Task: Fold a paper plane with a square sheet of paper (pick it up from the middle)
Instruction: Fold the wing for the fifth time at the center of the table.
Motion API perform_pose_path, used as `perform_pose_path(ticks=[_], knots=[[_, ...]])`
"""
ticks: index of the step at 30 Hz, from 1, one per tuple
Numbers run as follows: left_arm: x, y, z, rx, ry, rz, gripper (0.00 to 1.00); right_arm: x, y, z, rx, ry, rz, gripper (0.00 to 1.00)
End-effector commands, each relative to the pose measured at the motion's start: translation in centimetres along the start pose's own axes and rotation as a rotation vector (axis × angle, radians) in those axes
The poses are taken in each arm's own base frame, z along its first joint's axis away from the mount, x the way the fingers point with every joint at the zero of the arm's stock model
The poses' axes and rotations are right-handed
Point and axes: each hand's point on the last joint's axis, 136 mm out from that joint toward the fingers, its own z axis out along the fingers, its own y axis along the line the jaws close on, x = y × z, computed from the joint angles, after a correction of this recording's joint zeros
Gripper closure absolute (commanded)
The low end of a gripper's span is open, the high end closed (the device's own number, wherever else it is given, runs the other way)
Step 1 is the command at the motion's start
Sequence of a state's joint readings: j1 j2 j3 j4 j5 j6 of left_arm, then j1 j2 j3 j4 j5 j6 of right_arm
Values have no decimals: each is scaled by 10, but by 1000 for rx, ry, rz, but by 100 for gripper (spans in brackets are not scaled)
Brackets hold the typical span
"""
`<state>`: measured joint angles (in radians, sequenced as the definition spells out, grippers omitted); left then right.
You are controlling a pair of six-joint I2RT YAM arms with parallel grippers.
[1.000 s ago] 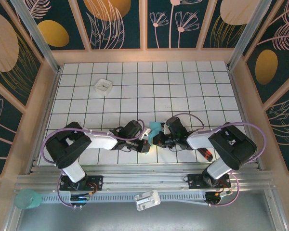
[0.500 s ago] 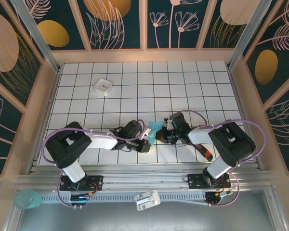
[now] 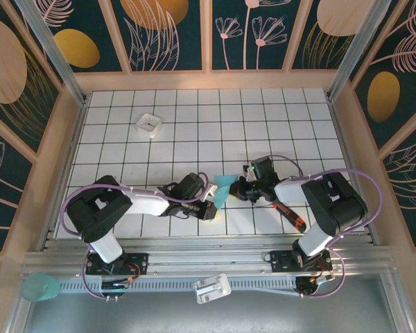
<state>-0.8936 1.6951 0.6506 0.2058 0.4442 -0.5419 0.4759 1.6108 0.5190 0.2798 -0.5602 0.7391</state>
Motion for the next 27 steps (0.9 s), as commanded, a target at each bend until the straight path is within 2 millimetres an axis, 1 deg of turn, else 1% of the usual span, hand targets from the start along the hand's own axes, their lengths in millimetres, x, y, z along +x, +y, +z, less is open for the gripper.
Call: perform_pose_path(ticks=[1, 9, 15, 19, 21, 24, 26, 27], knots=[[77, 51, 2, -176, 239, -106, 100, -29, -28, -4, 113, -100, 14, 100], [78, 51, 2, -175, 240, -107, 100, -51, -36, -10, 121, -136, 33, 100], [78, 51, 2, -172, 239, -107, 100, -68, -46, -12, 140, -159, 52, 100], [76, 49, 1, -168, 232, -106, 100, -79, -54, -14, 155, -171, 68, 100], [74, 47, 0, -165, 225, -107, 100, -87, -55, -18, 152, -183, 71, 100], [65, 42, -1, -158, 196, -113, 100, -100, -50, -27, 130, -211, 61, 100], [58, 39, 0, -150, 176, -125, 100, -107, -37, -34, 99, -227, 29, 100], [48, 30, -3, -128, 141, -121, 100, -110, -27, -40, 77, -240, 4, 100]])
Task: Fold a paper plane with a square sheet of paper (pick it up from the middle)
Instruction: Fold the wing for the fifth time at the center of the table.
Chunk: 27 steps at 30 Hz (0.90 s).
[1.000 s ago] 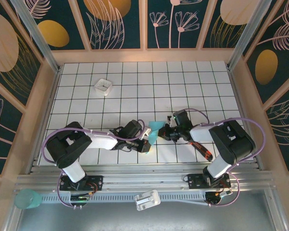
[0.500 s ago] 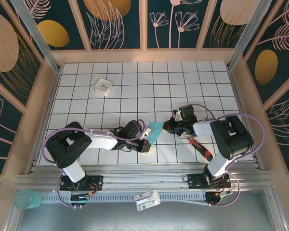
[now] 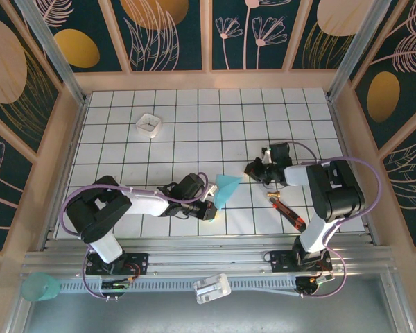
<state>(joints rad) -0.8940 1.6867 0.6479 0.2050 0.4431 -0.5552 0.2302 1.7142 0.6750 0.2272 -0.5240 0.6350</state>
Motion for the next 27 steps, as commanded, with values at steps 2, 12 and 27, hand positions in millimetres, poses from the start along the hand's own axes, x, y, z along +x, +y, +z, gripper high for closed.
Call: perform_pose_path(ticks=[2, 12, 27], knots=[[36, 25, -4, -116, 106, -117, 98, -15, 24, -20, -31, -58, -90, 100], [-26, -22, -23, 11, -94, -115, 70, 52, 74, -47, -96, -64, -271, 100], [-24, -18, -6, 46, -79, -163, 94, 109, 75, 10, -166, 119, -261, 100]])
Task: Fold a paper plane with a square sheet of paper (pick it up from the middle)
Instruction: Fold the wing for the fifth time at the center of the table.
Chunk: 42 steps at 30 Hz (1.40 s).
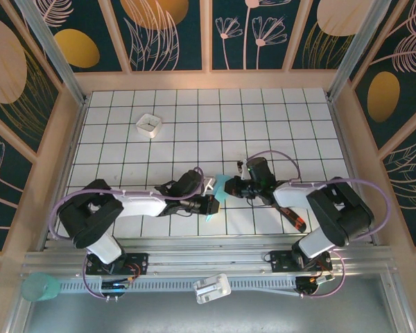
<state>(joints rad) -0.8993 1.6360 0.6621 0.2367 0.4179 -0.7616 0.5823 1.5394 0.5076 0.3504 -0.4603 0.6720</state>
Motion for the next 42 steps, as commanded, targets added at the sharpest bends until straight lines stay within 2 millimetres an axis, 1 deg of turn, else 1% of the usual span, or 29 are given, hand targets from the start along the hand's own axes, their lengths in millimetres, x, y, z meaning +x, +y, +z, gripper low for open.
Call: perform_pose_path(ticks=[1, 5, 7, 11, 13, 21, 31, 33, 36, 37, 39, 42], knots=[[-1, 3, 5, -1, -1, -7, 96, -4, 5, 10, -33, -2, -9, 100], [6, 16, 7, -20, 13, -21, 100, 6, -17, 18, 23, 32, 24, 100], [15, 24, 9, -31, 35, -37, 100, 12, -27, 20, 56, 43, 41, 100], [33, 37, 9, -50, 84, -71, 100, 23, -42, 20, 101, 66, 70, 100], [41, 40, 7, -51, 102, -85, 100, 27, -49, 19, 129, 73, 83, 100], [74, 54, -2, -65, 178, -163, 100, 35, -59, 15, 175, 86, 98, 100], [95, 61, -17, -87, 229, -133, 100, 37, -66, 16, 210, 98, 106, 100], [95, 59, -19, -84, 229, -124, 100, 38, -69, 17, 225, 104, 111, 100], [89, 49, -23, -50, 205, -116, 97, 39, -72, 17, 244, 112, 116, 100], [85, 45, -24, -35, 192, -114, 95, 39, -73, 17, 249, 117, 119, 100], [76, 37, -26, -12, 159, -107, 85, 40, -74, 17, 261, 122, 120, 100], [66, 26, -29, 19, 122, -100, 83, 40, -76, 17, 284, 132, 117, 100]])
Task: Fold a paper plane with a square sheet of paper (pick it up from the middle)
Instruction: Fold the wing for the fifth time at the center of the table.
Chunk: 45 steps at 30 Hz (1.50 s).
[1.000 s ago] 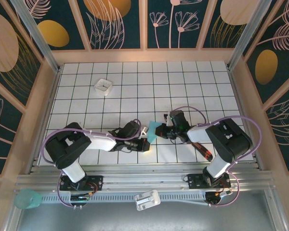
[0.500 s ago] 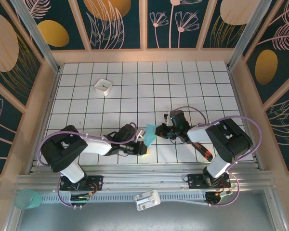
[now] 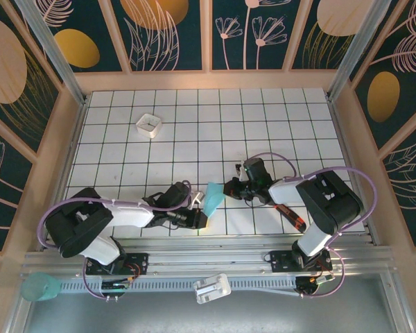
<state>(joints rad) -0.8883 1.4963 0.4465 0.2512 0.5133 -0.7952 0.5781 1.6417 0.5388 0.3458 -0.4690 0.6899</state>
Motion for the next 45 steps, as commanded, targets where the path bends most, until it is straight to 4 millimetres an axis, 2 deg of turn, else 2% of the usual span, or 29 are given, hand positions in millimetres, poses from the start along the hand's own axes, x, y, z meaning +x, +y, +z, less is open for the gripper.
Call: perform_pose_path(ticks=[1, 4, 9, 14, 17, 19, 22, 25, 28, 31, 32, 34, 37, 39, 41, 44, 45], knots=[[8, 0, -5, -2, 23, -33, 83, 30, -61, 5, 247, 77, 66, 100], [10, 1, -6, -3, 32, -37, 90, 28, -60, 4, 255, 78, 60, 100], [29, 21, -1, -66, 108, -69, 99, 28, -62, 4, 275, 84, 60, 100], [40, 32, -1, -93, 143, -74, 100, 28, -64, 5, 293, 93, 57, 100], [49, 47, 2, -145, 173, -85, 100, 28, -63, 5, 293, 96, 58, 100], [50, 51, 3, -154, 173, -86, 100, 29, -65, 5, 300, 98, 58, 100], [33, 42, 2, -142, 106, -55, 100, 25, -64, 5, 300, 90, 47, 100], [7, 29, 5, -118, 33, -29, 100, 5, -48, 2, 253, 47, 2, 100], [-20, 14, 13, -79, -40, -25, 98, -26, -12, -6, 156, -18, -91, 100], [-44, -17, 15, 23, -89, -6, 90, -48, 30, -17, 50, -61, -189, 100], [-51, -27, 12, 53, -109, 5, 84, -62, 34, -27, 35, -94, -195, 99], [-62, -44, 2, 93, -157, 36, 75, -69, 44, -40, 22, -120, -226, 96], [-78, -52, -22, 119, -245, 60, 64, -72, 34, -59, 82, -162, -207, 91], [-95, -45, -43, 108, -337, 47, 60, -68, 17, -69, 162, -191, -160, 86], [-113, -32, -59, 84, -421, 8, 56, -61, 8, -74, 200, -209, -121, 81], [-133, -20, -59, 54, -427, -27, 54, -48, 7, -73, 215, -225, -80, 77], [-138, -13, -56, 32, -416, -42, 54, -40, 13, -68, 209, -212, -87, 75]])
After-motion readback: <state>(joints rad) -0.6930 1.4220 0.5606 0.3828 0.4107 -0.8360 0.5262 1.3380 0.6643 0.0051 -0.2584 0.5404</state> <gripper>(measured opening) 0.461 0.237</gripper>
